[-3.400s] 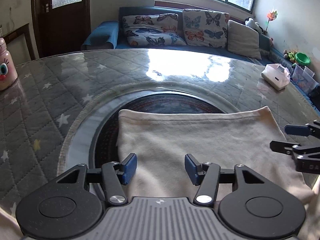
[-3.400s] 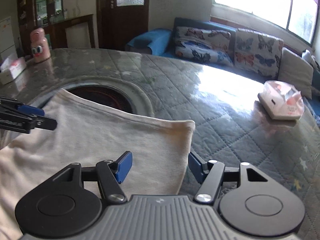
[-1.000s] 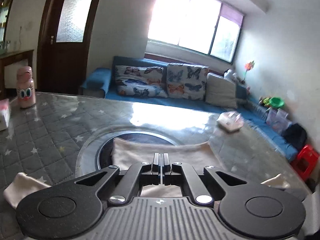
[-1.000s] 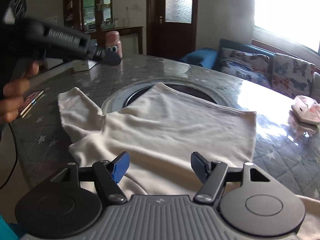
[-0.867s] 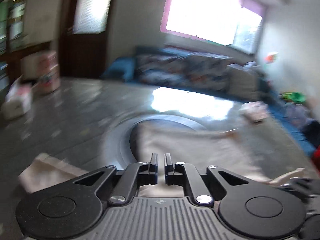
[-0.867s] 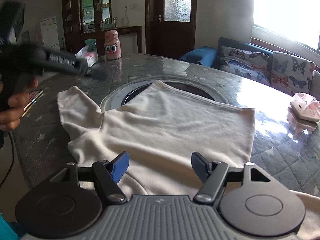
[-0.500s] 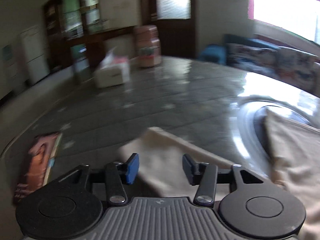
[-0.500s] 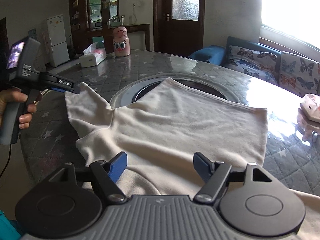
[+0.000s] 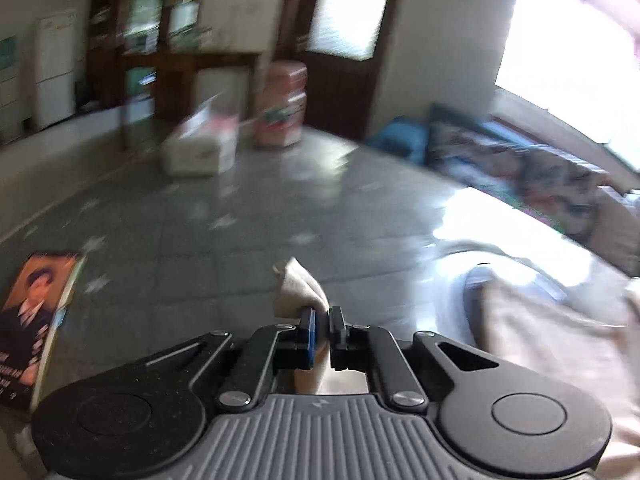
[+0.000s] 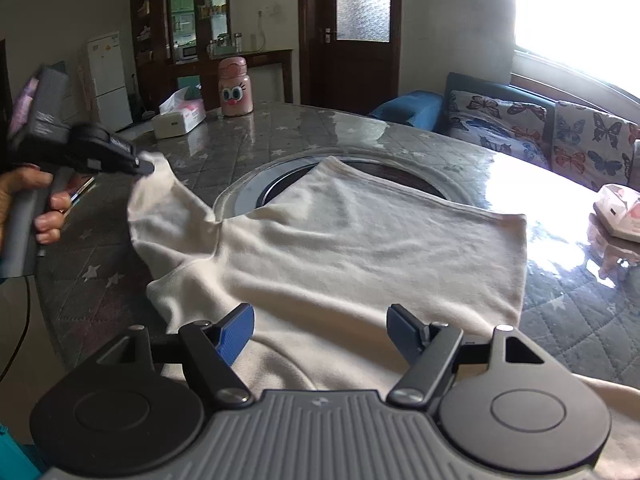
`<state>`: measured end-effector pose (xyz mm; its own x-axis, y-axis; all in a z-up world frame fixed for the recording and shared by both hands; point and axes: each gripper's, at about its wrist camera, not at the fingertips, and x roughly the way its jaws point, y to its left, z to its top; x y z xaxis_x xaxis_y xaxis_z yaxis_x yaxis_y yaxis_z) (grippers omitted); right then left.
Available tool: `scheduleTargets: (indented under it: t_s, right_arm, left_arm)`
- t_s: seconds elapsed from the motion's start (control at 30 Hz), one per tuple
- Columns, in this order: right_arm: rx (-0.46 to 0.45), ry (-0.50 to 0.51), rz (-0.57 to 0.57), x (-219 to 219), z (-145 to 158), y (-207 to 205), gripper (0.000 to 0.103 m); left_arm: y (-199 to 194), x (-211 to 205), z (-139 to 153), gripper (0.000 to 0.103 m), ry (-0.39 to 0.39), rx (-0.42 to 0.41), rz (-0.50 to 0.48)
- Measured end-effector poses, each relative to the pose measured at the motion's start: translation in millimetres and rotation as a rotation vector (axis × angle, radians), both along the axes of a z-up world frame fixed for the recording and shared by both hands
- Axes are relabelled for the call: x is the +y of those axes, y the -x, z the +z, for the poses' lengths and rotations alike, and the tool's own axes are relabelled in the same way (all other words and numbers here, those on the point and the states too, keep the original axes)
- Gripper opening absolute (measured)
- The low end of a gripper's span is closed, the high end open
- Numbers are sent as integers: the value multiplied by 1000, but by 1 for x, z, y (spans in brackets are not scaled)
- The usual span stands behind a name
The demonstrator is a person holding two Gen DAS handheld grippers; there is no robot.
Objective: Fold clothes
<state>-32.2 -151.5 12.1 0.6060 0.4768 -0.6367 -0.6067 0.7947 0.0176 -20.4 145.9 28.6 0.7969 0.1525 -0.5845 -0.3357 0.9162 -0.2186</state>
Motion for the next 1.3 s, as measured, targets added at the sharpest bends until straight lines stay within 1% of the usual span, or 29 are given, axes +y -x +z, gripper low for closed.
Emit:
scheduleTargets:
  t_s: [0.2,0.3,0.37,0.43,0.47,0.53,0.57,0.6,0.63,0.7,0.77,0.83,0.9,0.93,1.0,1.03,1.07,1.17,1.2,1.3]
  right_arm:
    - [-19,-23,-65,-18,9,-6,75]
    - [-17,-39,-109,-31,13,-9,75]
    - [-11,-47,-143,-40,14,-10,75]
    - [-4,-54,-174,-49,14,-12,75]
    - [1,-55,-192,-54,13,-13,74]
    - [20,-61,-226,-63,11,-15,73]
    - [33,-69,-240,-67,10,-16,72]
    - [46,-78,-250,-72,9,-16,69]
    - [58,-87,-258,-76,9,-17,69]
    - [78,-104,-270,-82,8,-17,63]
    - [95,-117,-275,-84,5,-19,61]
    - [107,-118,-275,-83,2,-20,55]
    - [122,-119,-273,-79,-2,-22,49]
    - [130,-117,-270,-77,-5,-24,46]
    - [142,-101,-271,-73,-10,-27,35]
    - [145,-94,-272,-71,-12,-27,28]
    - [149,-79,-273,-68,-13,-27,18]
    - [137,-55,-282,-64,-13,-24,7]
    - [130,-55,-282,-64,-11,-23,6]
    - [93,-45,-309,-66,1,-12,6]
  left_arm:
    - [-1,-64,42,7,57,-135,-293]
    - [-8,-97,52,7,121,-171,-442]
    - [-15,-118,53,7,168,-174,-549]
    - [-19,-137,49,8,211,-151,-641]
    - [-21,-144,46,10,218,-140,-682]
    - [-19,-152,41,16,208,-121,-720]
    - [-17,-149,38,22,201,-115,-726]
    - [-16,-144,35,26,193,-111,-727]
    - [-14,-139,33,26,186,-106,-729]
    - [-11,-124,25,26,160,-90,-718]
    - [-6,-111,15,26,106,-47,-687]
    - [1,-102,3,26,46,9,-684]
    - [9,-96,-9,26,-33,54,-665]
    - [12,-94,-14,26,-58,65,-656]
    - [17,-91,-22,26,-95,82,-639]
    - [19,-89,-26,26,-114,91,-631]
    - [20,-87,-29,26,-122,95,-625]
    - [18,-84,-36,27,-118,112,-617]
    - [17,-83,-38,27,-114,126,-614]
    - [16,-81,-41,28,-109,132,-619]
